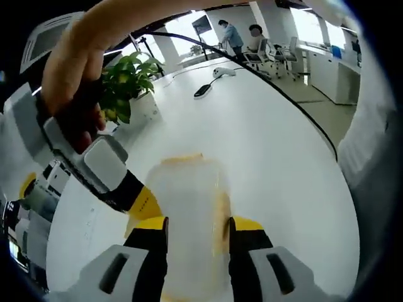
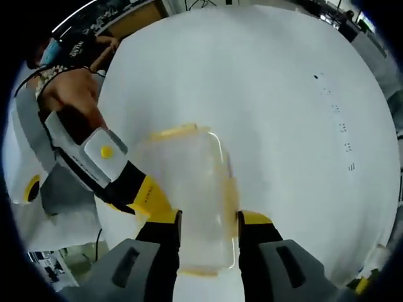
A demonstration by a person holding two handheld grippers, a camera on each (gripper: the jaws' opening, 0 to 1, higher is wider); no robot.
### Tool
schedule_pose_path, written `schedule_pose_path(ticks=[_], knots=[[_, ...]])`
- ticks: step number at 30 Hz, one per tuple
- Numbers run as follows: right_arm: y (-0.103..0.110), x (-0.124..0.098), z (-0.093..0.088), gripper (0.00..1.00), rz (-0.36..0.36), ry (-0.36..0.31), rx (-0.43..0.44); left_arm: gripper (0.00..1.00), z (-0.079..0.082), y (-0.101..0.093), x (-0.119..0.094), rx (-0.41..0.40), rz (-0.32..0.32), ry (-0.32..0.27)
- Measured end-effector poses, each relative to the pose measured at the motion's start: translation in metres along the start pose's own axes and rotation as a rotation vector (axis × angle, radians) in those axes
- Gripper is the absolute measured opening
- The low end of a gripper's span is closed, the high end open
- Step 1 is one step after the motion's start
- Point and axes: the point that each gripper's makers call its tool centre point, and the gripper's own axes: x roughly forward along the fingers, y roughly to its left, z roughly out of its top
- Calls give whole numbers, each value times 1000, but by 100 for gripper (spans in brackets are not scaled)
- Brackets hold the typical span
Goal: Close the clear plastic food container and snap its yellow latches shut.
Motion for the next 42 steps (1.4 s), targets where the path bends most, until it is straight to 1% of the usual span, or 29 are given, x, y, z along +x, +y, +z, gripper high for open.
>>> schedule_pose_path(ticks=[1, 2, 3, 4, 8, 10, 12, 13, 17, 21, 24, 32, 34, 37, 42], knots=[[1, 1, 0, 34, 7, 5, 5, 31, 0, -2, 1, 16, -4, 5], [2, 1, -1, 34, 14, 12, 7, 31, -1, -4, 2, 48, -5, 21], [3, 1, -1, 34, 13, 16, 1, 32, -1, -3, 2, 77, 9, 30], [3, 0, -2, 34, 15, 20, -2, 32, -1, -4, 3, 77, 14, 42], [6, 0, -3, 33, 14, 24, -37, 31, -1, -4, 3, 71, 17, 59], [2, 0, -2, 33, 9, 23, -54, 31, -1, -4, 2, 72, 19, 60], [3, 0, -3, 32, 7, 17, -61, 30, -2, -4, 2, 60, 32, 56], [6, -1, -7, 32, 10, 8, -58, 30, -3, -5, 2, 60, 40, 56], [7, -1, -7, 32, 8, 5, -58, 29, -3, -4, 2, 56, 44, 61], [9, 0, -7, 32, 4, 24, -61, 28, -3, -4, 1, 44, 40, 58], [10, 1, -6, 32, 1, 36, -62, 28, -4, -4, 1, 33, 40, 39], [13, 1, -5, 32, -10, 51, -56, 28, -4, -5, 1, 34, 34, 28], [13, 1, -6, 32, -11, 45, -54, 28, -4, -5, 1, 36, 38, 28], [6, 1, -3, 32, -7, 35, -52, 28, -4, -5, 1, 38, 41, 36], [6, 1, -2, 32, -13, 50, -52, 27, -4, -5, 1, 50, 49, 43]])
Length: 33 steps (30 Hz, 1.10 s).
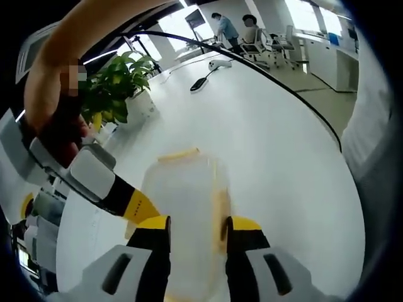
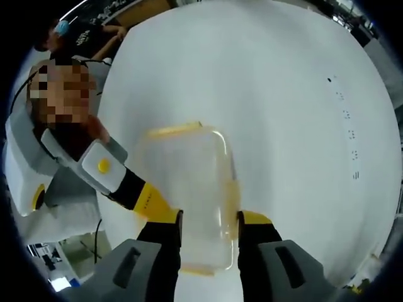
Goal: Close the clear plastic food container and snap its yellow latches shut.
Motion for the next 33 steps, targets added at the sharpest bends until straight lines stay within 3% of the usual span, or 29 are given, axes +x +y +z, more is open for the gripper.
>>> schedule_pose_path(ticks=[2, 3, 5, 8, 14, 33], knots=[[-3, 0, 1, 32, 0, 5, 0, 26, 0, 0, 0, 5, 7, 1], [-5, 0, 2, 32, -1, 7, 0, 25, 4, 7, 1, 66, 45, -14], [-8, 0, 3, 32, -1, 7, -2, 25, 0, 2, -14, 24, 24, -8], [-9, -1, 3, 32, -1, -1, 1, 25, 2, 1, -1, 29, 20, -2], [-7, -1, 1, 32, 4, -4, 12, 26, 0, 1, 1, 28, 23, 1], [3, 7, -10, 30, 137, -9, -12, 26, -1, 1, 3, 42, 41, 13]])
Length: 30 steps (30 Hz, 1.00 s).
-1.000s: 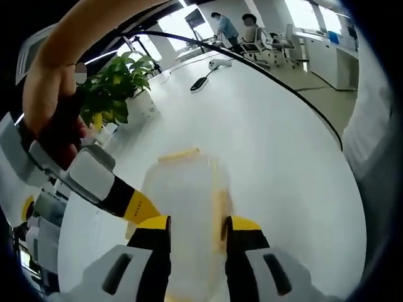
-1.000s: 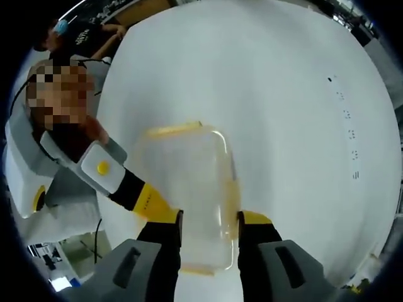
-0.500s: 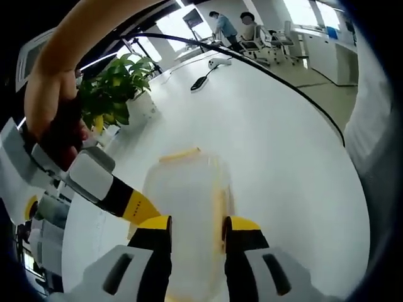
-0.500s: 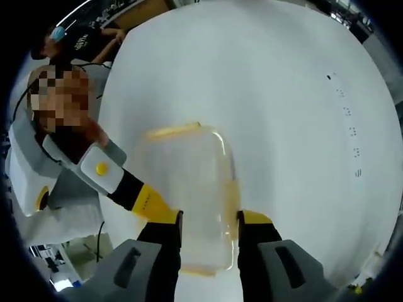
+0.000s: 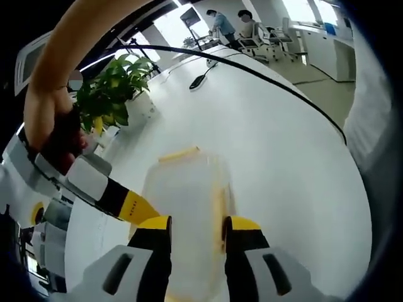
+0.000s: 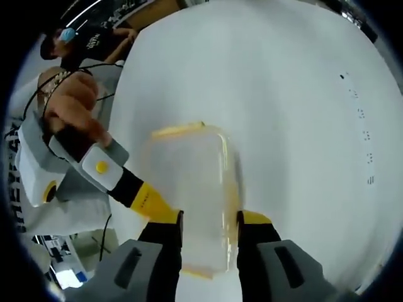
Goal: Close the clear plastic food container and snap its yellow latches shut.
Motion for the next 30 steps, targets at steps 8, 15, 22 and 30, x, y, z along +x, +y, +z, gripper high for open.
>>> schedule_pose_path(ticks=[8, 15, 22, 30], knots=[[-1, 1, 3, 31, 4, -17, 3, 26, 0, 0, -1, -1, 2, 1], [2, 2, 8, 31, -1, -28, 5, 26, 0, 0, -2, -2, 4, 2], [4, 1, 11, 31, -11, -34, -4, 26, 0, -1, -2, -1, 6, 4], [4, -4, 12, 31, -40, -178, -11, 27, 1, -1, -3, -9, 11, 9]])
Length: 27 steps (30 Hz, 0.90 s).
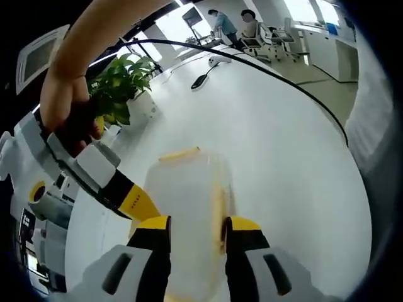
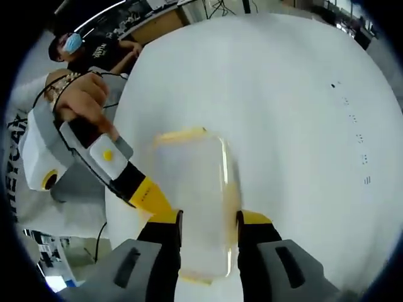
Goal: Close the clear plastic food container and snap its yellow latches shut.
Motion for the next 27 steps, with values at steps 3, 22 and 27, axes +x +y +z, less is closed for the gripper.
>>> schedule_pose_path(ticks=[3, 22, 27], knots=[[0, 0, 1, 31, -23, -14, -7, 27, 0, 0, 0, -4, 7, 5], [5, -9, -3, 31, -206, -138, -7, 27, 2, 1, 0, -59, 30, 37], [0, -11, 0, 31, -245, -168, 0, 28, 3, 2, -1, -79, 27, 31]])
